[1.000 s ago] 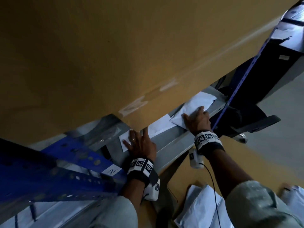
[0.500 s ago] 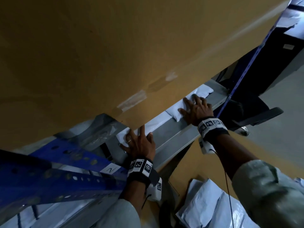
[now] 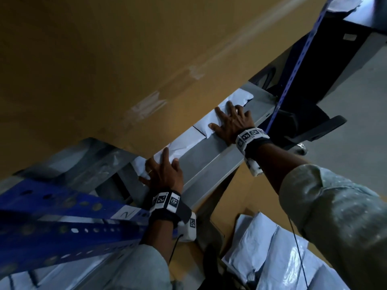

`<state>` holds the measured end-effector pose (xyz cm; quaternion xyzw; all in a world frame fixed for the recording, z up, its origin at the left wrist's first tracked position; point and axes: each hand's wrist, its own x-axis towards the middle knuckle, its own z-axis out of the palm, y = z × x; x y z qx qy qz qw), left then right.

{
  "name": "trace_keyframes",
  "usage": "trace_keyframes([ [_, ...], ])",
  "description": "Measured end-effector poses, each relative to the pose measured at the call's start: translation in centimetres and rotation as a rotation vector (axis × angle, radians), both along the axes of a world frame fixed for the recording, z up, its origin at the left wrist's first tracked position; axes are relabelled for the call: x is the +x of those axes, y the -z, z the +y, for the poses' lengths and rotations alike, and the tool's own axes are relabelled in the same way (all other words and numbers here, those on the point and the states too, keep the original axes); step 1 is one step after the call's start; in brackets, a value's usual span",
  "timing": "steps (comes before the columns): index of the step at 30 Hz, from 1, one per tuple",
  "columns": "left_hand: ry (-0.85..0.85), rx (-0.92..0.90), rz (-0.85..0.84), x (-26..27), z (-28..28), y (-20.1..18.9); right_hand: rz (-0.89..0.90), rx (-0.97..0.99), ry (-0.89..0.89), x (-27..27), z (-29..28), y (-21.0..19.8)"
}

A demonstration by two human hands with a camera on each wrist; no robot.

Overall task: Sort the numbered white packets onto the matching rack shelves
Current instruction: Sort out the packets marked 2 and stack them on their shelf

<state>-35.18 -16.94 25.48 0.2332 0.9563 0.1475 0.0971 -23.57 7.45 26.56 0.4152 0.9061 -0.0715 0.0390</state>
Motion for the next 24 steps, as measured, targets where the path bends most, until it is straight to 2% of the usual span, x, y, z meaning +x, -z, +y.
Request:
trace_keyframes([
  [5,0.0,-0.034,-0.029,0.2,0.4,-1.3,-0.006,-0.01,-0.013,-0.5,-0.2,0.0],
  [9,0.007,-0.055,-0.054,0.6,1.8,-4.7,0.009,-0.01,-0.008,-0.4,-0.3,-0.9],
  [13,0.112,-0.096,-0.195,0.6,5.1,-8.2,-0.076,-0.081,-0.004,-1.0,1.5,-3.0],
  [18,0.136,-0.227,-0.283,0.7,6.8,-8.8,-0.231,-0.153,-0.001,-2.6,2.8,-4.0],
  [24,0.117,-0.186,-0.223,1.1,6.8,-8.4,-0.208,-0.183,0.015,-3.0,2.0,-3.0],
])
